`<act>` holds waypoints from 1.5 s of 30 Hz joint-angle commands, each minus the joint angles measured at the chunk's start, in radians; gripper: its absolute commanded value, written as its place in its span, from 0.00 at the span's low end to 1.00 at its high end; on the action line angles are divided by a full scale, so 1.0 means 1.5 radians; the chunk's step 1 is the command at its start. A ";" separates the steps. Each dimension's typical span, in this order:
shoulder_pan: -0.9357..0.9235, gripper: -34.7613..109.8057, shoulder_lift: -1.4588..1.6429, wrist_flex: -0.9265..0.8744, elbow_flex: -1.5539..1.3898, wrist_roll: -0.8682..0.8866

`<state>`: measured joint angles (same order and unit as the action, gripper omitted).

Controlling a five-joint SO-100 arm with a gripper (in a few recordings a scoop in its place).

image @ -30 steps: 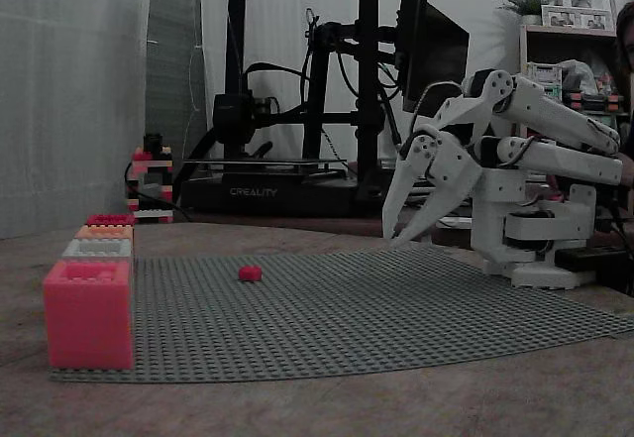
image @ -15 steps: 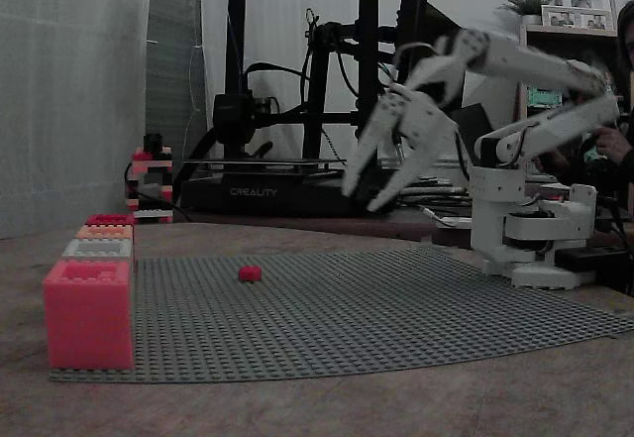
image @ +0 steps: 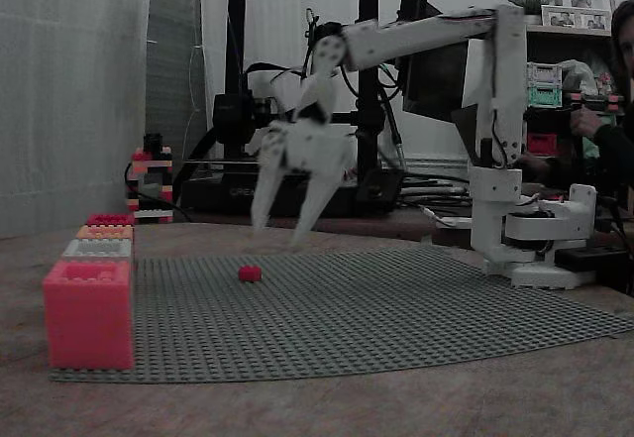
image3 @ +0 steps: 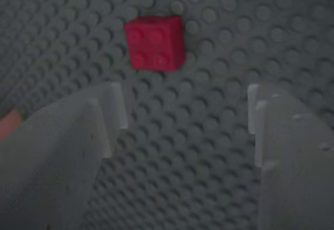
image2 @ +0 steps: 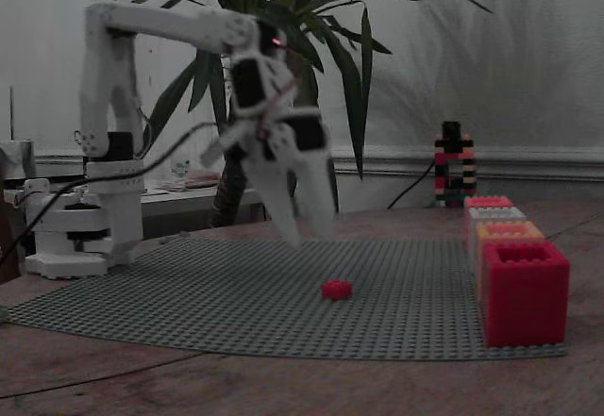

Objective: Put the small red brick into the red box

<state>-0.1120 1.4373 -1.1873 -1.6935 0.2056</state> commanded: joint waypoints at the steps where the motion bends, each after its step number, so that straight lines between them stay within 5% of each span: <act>1: -0.009 0.38 -0.057 -0.002 0.122 0.014; 45: -0.034 0.35 -0.164 0.035 0.183 0.024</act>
<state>-0.1381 1.1474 -1.1290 -1.4772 0.2209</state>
